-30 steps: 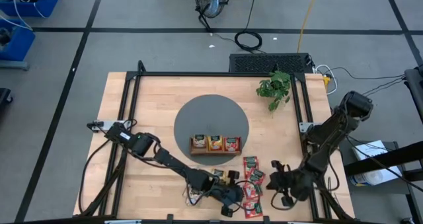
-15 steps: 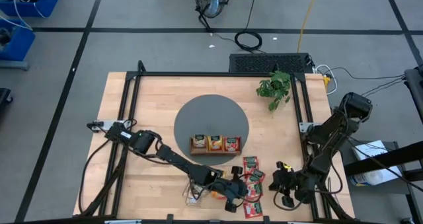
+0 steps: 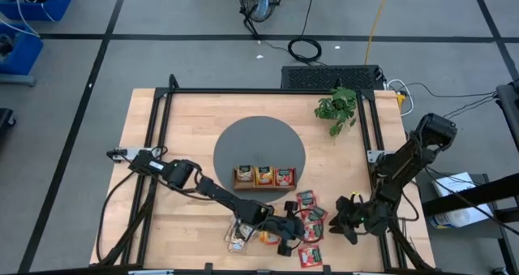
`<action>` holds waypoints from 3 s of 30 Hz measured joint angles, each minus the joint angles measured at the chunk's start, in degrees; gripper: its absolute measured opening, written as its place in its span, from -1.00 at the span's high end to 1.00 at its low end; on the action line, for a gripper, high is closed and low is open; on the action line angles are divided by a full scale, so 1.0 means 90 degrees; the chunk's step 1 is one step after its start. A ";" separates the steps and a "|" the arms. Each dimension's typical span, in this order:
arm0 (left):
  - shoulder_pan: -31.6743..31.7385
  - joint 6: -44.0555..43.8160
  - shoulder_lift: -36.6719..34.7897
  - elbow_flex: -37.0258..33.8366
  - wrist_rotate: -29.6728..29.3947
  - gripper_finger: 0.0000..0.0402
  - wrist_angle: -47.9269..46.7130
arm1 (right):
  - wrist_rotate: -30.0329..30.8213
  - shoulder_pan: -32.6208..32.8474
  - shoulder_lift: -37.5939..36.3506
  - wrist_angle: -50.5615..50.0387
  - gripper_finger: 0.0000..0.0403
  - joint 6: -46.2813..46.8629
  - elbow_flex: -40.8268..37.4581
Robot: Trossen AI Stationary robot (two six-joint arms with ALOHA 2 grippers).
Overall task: Pick & Place Tea
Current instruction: Put the red tea bag into the right section of the wooden organizer
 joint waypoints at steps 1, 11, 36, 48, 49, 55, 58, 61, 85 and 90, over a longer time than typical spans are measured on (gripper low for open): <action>0.0007 0.0012 0.0000 0.0000 -0.0002 0.97 -0.0006 | 0.0008 0.0000 0.0000 0.0027 0.27 0.0077 -0.0001; 0.0135 -0.0078 0.0011 0.0000 -0.0010 0.91 -0.0014 | -0.0024 -0.0236 0.0000 0.0147 0.23 0.0479 -0.0001; 0.0192 -0.0075 0.0032 0.0000 -0.0012 0.90 0.0092 | -0.0623 -0.0822 0.0954 0.0345 0.23 0.0026 0.0584; 0.0189 -0.0070 0.0032 0.0000 -0.0005 0.89 0.0087 | -0.0160 -0.0826 0.0969 0.0195 0.69 -0.0470 0.0568; 0.0189 -0.0070 0.0032 0.0000 -0.0005 0.89 0.0090 | -0.0161 -0.0826 0.0970 0.0195 0.78 -0.0546 0.0566; 0.0192 -0.0001 0.0032 0.0000 -0.0005 0.89 0.0097 | -0.0191 -0.0807 0.0971 0.0214 0.95 -0.0740 0.0564; 0.0168 0.0139 -0.0005 -0.0002 -0.0005 0.89 0.0103 | -0.0201 -0.0753 0.0971 0.0236 0.98 -0.0837 0.0564; 0.0107 0.0342 -0.0158 -0.0014 -0.0010 0.89 0.0051 | -0.0215 -0.0689 0.0969 0.0282 0.99 -0.0981 0.0576; -0.1599 -0.0481 -0.2590 -0.0599 -0.3353 0.90 -0.3194 | -0.1520 -0.2032 -0.0548 -0.4243 1.00 -0.4195 0.2747; -0.1661 -0.1336 -0.3389 -0.2104 -0.3964 0.90 -0.2575 | -0.1582 -0.2963 -0.0597 -0.5934 1.00 -0.5063 0.3741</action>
